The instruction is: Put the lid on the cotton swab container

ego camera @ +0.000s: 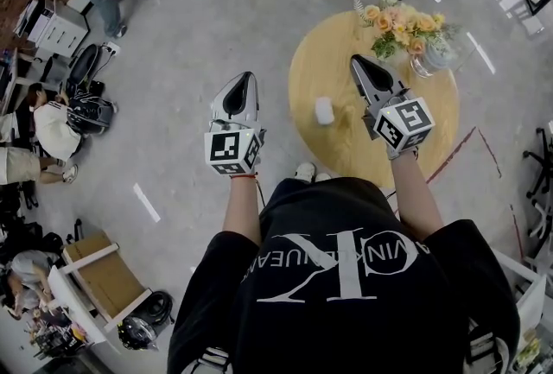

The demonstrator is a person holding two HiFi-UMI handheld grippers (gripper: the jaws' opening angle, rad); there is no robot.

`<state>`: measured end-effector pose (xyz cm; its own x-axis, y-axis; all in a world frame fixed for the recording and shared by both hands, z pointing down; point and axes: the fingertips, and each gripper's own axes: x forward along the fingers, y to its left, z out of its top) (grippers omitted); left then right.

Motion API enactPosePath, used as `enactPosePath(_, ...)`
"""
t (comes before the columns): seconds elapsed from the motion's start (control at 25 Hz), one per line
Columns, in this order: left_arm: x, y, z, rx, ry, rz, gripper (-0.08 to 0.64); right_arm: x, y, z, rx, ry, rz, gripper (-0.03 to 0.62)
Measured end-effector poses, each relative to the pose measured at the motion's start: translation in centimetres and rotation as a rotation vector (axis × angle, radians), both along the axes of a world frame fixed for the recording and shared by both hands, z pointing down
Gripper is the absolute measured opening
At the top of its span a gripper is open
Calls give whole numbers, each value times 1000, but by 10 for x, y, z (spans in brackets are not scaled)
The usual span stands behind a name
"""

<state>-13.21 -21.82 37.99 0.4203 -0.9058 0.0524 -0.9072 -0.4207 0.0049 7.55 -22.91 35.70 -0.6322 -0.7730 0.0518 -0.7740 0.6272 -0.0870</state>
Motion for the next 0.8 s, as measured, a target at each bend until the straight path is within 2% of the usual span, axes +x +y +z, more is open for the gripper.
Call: enactPosePath(0.8,-13,-6,-7,14,18,-51,11,3,-11,2,-12,-6,21,20)
